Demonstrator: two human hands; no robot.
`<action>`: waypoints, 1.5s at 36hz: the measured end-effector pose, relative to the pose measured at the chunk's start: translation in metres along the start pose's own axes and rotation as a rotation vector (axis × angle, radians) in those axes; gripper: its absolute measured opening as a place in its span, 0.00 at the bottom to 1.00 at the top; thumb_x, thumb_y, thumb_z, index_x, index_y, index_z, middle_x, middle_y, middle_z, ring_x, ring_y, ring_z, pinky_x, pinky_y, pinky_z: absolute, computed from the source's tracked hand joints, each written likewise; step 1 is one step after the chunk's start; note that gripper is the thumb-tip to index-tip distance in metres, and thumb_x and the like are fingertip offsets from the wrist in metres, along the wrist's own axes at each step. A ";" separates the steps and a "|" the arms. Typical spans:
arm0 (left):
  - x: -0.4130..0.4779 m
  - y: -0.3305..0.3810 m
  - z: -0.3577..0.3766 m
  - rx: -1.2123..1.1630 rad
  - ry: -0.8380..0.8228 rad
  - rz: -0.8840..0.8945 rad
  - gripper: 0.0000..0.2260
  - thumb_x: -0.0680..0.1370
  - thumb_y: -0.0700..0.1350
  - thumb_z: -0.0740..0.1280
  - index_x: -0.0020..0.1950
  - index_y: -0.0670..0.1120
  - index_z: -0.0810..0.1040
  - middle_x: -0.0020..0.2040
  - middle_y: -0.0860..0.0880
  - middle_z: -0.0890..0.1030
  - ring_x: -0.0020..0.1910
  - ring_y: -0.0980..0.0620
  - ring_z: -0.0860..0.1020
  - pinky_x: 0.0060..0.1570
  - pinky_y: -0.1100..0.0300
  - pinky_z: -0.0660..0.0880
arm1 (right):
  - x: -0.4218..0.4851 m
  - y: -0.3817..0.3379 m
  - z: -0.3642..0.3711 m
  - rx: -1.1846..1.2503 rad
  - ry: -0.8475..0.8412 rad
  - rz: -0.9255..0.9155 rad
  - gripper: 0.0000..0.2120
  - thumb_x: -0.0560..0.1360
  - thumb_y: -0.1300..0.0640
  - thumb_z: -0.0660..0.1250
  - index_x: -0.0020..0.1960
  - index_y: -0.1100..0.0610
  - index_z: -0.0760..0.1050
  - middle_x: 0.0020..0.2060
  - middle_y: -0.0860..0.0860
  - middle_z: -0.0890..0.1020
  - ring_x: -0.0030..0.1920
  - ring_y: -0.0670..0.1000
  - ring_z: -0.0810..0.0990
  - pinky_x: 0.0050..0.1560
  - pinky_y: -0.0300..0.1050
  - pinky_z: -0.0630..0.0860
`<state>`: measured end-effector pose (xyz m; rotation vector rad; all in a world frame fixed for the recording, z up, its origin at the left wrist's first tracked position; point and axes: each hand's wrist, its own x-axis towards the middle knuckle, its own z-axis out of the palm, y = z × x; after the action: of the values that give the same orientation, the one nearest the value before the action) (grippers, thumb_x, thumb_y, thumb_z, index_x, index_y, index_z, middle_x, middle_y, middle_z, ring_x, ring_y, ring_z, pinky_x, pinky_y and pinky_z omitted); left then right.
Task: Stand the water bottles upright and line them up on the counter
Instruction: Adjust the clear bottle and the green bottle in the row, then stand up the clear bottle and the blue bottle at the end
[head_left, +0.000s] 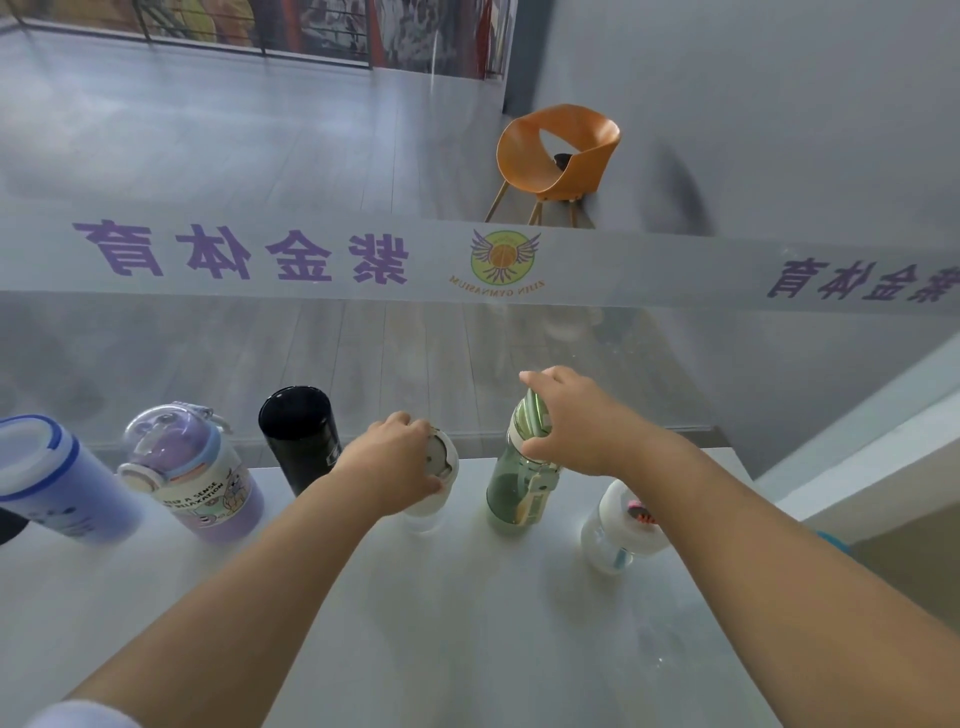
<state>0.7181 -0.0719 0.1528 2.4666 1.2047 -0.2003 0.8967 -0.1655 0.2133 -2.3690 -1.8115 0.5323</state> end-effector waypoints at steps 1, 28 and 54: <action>-0.002 0.000 -0.002 0.010 0.005 -0.001 0.27 0.72 0.56 0.67 0.67 0.48 0.67 0.63 0.48 0.70 0.59 0.46 0.71 0.57 0.50 0.73 | -0.001 0.000 -0.003 0.001 0.029 -0.010 0.34 0.72 0.54 0.67 0.75 0.55 0.57 0.69 0.55 0.66 0.69 0.57 0.63 0.66 0.50 0.66; -0.095 0.097 0.020 0.092 0.132 -0.005 0.23 0.72 0.62 0.65 0.63 0.54 0.72 0.59 0.54 0.78 0.55 0.52 0.77 0.54 0.55 0.75 | -0.155 0.085 -0.053 -0.092 0.003 0.059 0.25 0.74 0.42 0.65 0.68 0.50 0.67 0.62 0.50 0.77 0.57 0.53 0.77 0.57 0.49 0.75; -0.108 0.219 0.094 -0.006 0.061 -0.126 0.20 0.73 0.54 0.68 0.64 0.54 0.72 0.60 0.53 0.78 0.58 0.51 0.75 0.57 0.56 0.73 | -0.209 0.188 -0.003 -0.057 -0.093 -0.259 0.32 0.72 0.45 0.69 0.72 0.50 0.62 0.68 0.51 0.68 0.64 0.53 0.71 0.61 0.48 0.73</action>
<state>0.8264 -0.3097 0.1595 2.4100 1.3856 -0.1562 1.0225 -0.4173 0.2039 -2.1273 -2.1588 0.5733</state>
